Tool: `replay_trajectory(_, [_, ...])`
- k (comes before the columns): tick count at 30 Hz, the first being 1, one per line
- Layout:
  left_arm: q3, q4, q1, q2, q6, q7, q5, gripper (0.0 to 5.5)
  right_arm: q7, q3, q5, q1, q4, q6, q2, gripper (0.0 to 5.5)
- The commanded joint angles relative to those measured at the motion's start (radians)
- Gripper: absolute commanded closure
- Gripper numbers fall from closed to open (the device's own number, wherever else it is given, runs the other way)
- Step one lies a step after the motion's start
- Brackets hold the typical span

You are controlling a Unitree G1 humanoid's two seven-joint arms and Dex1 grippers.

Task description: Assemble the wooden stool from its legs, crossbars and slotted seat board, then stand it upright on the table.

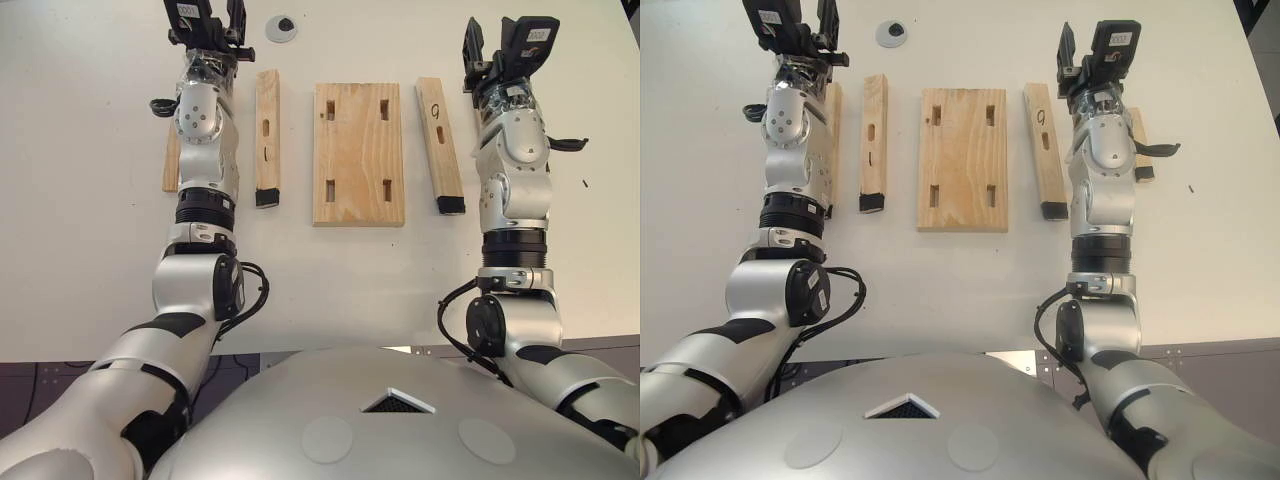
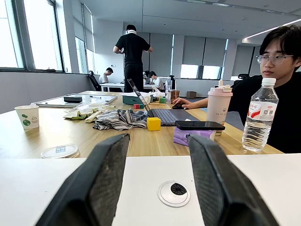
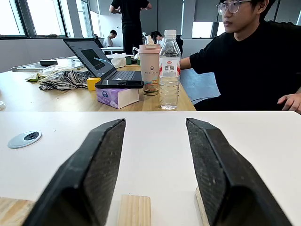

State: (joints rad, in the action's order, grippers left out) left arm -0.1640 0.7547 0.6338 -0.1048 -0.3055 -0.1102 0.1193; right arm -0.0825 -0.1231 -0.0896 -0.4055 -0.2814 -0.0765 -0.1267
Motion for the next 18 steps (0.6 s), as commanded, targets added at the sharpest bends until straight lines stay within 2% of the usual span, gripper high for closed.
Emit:
replay_trajectory(1, [-0.005, 0.001, 0.024, 0.008, 0.010, -0.015, 0.020, 3.25, 0.005, 0.003, -0.004, -0.019, -0.009, 0.006, 0.011, 3.13])
replay_trajectory(18, [0.013, 0.009, 0.025, -0.002, -0.005, -0.004, -0.012, 3.25, 0.000, 0.007, -0.003, -0.018, -0.006, 0.007, 0.004, 3.13])
